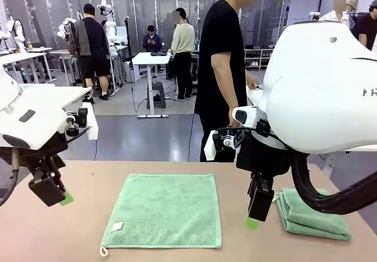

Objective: Fold the towels and place them in the basket.
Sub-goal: When a person lays out a Towel with hook on the table, fold it in half twice.

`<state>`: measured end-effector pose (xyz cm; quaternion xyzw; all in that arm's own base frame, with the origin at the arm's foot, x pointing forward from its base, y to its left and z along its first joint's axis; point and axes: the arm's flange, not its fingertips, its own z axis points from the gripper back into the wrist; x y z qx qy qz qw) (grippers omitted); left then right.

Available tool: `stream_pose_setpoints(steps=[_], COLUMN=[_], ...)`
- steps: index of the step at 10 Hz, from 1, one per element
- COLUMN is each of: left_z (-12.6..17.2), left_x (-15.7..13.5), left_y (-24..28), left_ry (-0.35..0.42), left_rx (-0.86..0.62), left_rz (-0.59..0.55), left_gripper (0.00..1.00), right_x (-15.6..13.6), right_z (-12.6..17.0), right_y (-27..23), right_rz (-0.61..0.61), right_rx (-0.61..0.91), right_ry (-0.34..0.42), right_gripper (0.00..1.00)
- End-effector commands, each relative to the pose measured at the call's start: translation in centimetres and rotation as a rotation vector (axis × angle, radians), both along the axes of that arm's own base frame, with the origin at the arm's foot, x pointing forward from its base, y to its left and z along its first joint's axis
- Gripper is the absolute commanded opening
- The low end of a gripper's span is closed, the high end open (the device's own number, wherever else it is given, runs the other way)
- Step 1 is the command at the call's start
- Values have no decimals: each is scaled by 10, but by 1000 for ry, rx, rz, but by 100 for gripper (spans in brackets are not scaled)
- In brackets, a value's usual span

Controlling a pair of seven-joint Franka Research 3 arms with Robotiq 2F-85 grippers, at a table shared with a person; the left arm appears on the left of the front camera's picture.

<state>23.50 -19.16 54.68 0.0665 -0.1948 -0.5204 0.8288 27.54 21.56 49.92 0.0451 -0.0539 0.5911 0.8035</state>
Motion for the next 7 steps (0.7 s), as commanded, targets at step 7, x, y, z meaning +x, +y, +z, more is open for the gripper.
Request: stream_pose_setpoints(steps=[7], left_z=[-108], left_x=[58], left_y=[-1], left_ry=[64], left_rx=[71], left_rz=[-250], left_gripper=[100], right_x=[15], right_z=[-101], right_y=[40], right_rz=[119], right_rx=[-98], right_ry=[21], right_gripper=[100])
